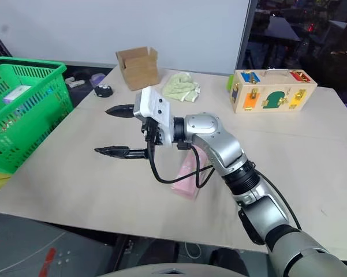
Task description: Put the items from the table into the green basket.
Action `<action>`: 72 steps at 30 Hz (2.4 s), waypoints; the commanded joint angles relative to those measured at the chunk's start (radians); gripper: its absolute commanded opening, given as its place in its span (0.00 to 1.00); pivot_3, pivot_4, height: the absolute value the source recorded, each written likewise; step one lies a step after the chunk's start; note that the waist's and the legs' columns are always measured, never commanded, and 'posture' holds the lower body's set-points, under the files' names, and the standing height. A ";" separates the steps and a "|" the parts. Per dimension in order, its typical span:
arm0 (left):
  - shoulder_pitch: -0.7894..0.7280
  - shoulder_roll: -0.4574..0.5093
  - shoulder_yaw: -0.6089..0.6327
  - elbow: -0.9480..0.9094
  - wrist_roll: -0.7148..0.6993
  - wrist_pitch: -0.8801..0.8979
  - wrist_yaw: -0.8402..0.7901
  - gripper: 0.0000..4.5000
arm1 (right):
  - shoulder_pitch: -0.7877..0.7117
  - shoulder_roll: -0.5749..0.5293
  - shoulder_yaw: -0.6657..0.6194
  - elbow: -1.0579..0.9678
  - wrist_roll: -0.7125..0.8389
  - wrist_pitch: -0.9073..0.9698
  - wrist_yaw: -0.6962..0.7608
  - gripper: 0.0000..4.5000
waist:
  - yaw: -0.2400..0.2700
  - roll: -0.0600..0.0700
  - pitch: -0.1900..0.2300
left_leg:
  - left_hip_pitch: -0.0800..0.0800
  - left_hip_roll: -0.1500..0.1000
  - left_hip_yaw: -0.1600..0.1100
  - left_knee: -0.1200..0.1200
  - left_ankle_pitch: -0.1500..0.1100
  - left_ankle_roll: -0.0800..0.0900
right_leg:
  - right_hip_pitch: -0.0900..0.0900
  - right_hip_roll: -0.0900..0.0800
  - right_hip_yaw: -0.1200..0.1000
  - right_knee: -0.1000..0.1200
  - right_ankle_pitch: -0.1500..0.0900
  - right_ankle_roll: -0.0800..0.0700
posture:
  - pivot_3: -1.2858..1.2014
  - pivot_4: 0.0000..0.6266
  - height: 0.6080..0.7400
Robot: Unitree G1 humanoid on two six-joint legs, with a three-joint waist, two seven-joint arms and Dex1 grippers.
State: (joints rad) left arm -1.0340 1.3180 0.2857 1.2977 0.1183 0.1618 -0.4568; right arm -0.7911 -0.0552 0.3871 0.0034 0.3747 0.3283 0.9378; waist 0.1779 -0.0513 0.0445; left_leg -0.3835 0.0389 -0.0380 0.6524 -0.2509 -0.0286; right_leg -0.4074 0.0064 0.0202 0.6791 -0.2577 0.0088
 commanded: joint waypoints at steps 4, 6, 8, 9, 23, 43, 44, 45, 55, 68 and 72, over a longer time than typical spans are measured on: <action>-0.005 -0.004 -0.060 0.035 0.062 -0.195 0.133 0.69 | 0.013 -0.005 -0.033 -0.072 -0.001 0.019 -0.034 1.00 | -0.010 -0.002 -0.001 | 0.000 0.001 -0.001 0.000 0.001 -0.001 | 0.000 0.001 -0.001 0.001 0.000 0.000 | 0.61 0.00 1.00; -0.009 -0.010 -0.062 0.043 0.066 -0.208 0.175 0.69 | 0.021 -0.012 -0.036 -0.087 -0.002 0.029 -0.042 1.00 | -0.026 -0.002 -0.002 | 0.000 0.001 -0.001 -0.001 0.000 -0.001 | -0.001 0.000 -0.002 0.001 0.000 0.000 | 0.60 0.00 1.00; -0.009 -0.017 -0.075 0.046 0.083 -0.221 0.211 0.69 | 0.030 -0.021 -0.040 -0.103 -0.001 0.042 -0.052 1.00 | -0.034 -0.003 -0.002 | 0.000 0.001 -0.002 -0.001 0.000 -0.001 | -0.001 0.000 -0.002 0.001 0.000 0.000 | 0.60 0.00 1.00; -0.008 -0.019 -0.079 0.048 0.089 -0.222 0.224 0.69 | 0.033 -0.024 -0.042 -0.108 -0.001 0.047 -0.057 1.00 | -0.040 -0.003 -0.002 | 0.000 0.001 -0.001 -0.001 0.000 -0.001 | -0.001 0.000 -0.002 0.001 0.000 0.000 | 0.60 0.00 1.00; 0.022 -0.028 -0.025 0.040 0.033 -0.311 0.278 0.99 | 0.053 -0.057 -0.067 -0.151 0.007 0.079 -0.084 1.00 | -0.090 -0.003 -0.002 | 0.001 0.001 -0.001 -0.002 0.000 -0.001 | -0.001 0.000 -0.002 0.004 0.001 0.000 | 0.59 0.00 1.00; 0.309 -0.756 -0.048 -1.508 -1.001 1.453 0.182 0.99 | 0.463 -0.599 -0.357 -0.490 0.139 0.267 -0.002 1.00 | -0.153 0.010 -0.008 | 0.005 -0.002 0.000 0.004 -0.003 0.006 | 0.006 -0.004 0.005 0.005 0.000 0.005 | 0.53 0.01 1.00; 0.299 -0.759 -0.065 -1.503 -1.013 1.453 0.204 0.99 | 0.475 -0.611 -0.361 -0.501 0.145 0.272 -0.006 1.00 | -0.162 0.014 -0.009 | 0.008 -0.002 0.003 0.002 -0.003 0.006 | 0.008 -0.003 0.006 0.004 0.000 0.005 | 0.52 0.01 1.00; 0.277 -0.791 -0.094 -1.476 -1.021 1.453 0.247 0.99 | 0.502 -0.631 -0.380 -0.517 0.150 0.275 -0.008 1.00 | -0.172 0.017 -0.007 | 0.010 -0.002 0.003 0.002 -0.003 0.006 | 0.010 -0.003 0.007 0.004 0.000 0.005 | 0.51 0.02 1.00; 0.201 -0.954 -0.222 -1.324 -1.014 1.453 0.617 0.99 | 0.649 -0.715 -0.507 -0.615 0.205 0.278 -0.031 1.00 | -0.258 0.019 -0.005 | 0.019 -0.002 0.008 0.000 -0.003 0.006 | 0.015 0.001 0.023 -0.001 -0.003 0.009 | 0.46 0.02 1.00; 0.158 -1.014 -0.260 -1.125 -0.998 1.453 0.763 0.99 | 0.727 -0.735 -0.546 -0.690 0.251 0.250 -0.025 1.00 | -0.279 0.020 -0.005 | 0.020 -0.004 0.009 0.000 -0.003 0.006 | 0.015 0.001 0.023 -0.002 -0.003 0.010 | 0.43 0.04 1.00; 0.179 -1.023 -0.277 -1.114 -1.000 1.453 0.770 0.99 | 0.729 -0.754 -0.529 -0.691 0.239 0.235 -0.013 1.00 | -0.297 0.020 -0.005 | 0.021 -0.005 0.010 0.000 -0.003 0.006 | 0.016 0.001 0.023 -0.002 -0.003 0.010 | 0.42 0.04 1.00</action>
State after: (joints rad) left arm -0.8752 0.3033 0.0281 0.1526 -0.8937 1.6100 0.3033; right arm -0.0513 -0.7972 -0.1250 -0.6597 0.6094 0.5859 0.9151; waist -0.1193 -0.0311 0.0396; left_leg -0.3623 0.0335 -0.0286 0.6520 -0.2543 -0.0227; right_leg -0.3908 0.0075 0.0434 0.6775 -0.2610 0.0189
